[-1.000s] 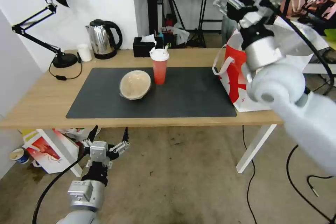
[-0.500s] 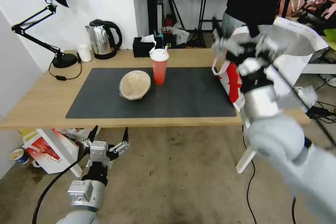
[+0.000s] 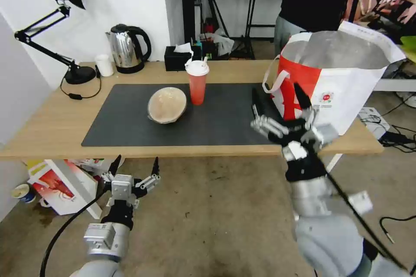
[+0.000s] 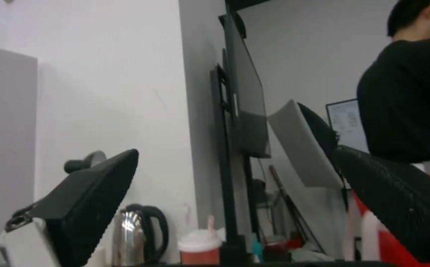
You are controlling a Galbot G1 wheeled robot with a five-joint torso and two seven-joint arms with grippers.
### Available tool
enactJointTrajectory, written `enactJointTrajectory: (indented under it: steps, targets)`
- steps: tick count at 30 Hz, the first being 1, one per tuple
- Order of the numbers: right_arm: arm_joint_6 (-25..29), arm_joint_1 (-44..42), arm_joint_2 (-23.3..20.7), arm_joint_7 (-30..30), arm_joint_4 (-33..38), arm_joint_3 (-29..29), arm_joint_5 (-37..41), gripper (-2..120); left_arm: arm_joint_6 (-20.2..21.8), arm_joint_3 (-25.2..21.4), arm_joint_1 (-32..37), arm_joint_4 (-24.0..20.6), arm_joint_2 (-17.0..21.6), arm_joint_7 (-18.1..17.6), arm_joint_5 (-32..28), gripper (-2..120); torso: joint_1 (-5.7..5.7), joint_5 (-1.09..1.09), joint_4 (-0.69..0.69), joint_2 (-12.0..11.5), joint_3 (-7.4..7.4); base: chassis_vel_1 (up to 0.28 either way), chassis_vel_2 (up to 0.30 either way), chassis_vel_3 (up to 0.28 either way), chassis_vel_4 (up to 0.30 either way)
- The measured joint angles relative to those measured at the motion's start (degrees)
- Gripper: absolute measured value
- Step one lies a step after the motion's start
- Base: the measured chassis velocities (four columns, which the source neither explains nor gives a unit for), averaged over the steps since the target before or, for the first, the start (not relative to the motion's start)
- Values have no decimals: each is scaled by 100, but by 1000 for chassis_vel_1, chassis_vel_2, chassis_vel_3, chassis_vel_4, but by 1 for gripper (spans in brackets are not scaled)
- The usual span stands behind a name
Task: Pick up the trash from the table and place it into the takeout bag.
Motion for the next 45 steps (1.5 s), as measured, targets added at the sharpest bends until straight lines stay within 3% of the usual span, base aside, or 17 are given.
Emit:
enactJointTrajectory:
  steps: [15, 19, 27, 45]
  targets:
    - [289, -462, -247, 676, -265, -153, -502, 100, 0, 1, 0, 0, 0, 0, 0, 100, 0, -1, 0, -1, 0, 0, 0, 0, 0]
    - [511, -481, -286, 504, -292, -161, -485, 100, 0, 0, 0, 0, 0, 0, 0, 100, 0, -2, 0, -1, 1, 0, 0, 0, 0]
    - [447, -447, -149, 593, -341, -215, -655, 100, 0, 0, 0, 0, 0, 0, 0, 100, 2, -1, 0, -1, 1, 0, 0, 0, 0]
    - [702, -1545, 158, 1319, -771, -307, -1302, 100, 0, 0, 0, 0, 0, 0, 0, 100, 1, -1, 0, -1, 0, 0, 0, 0, 0]
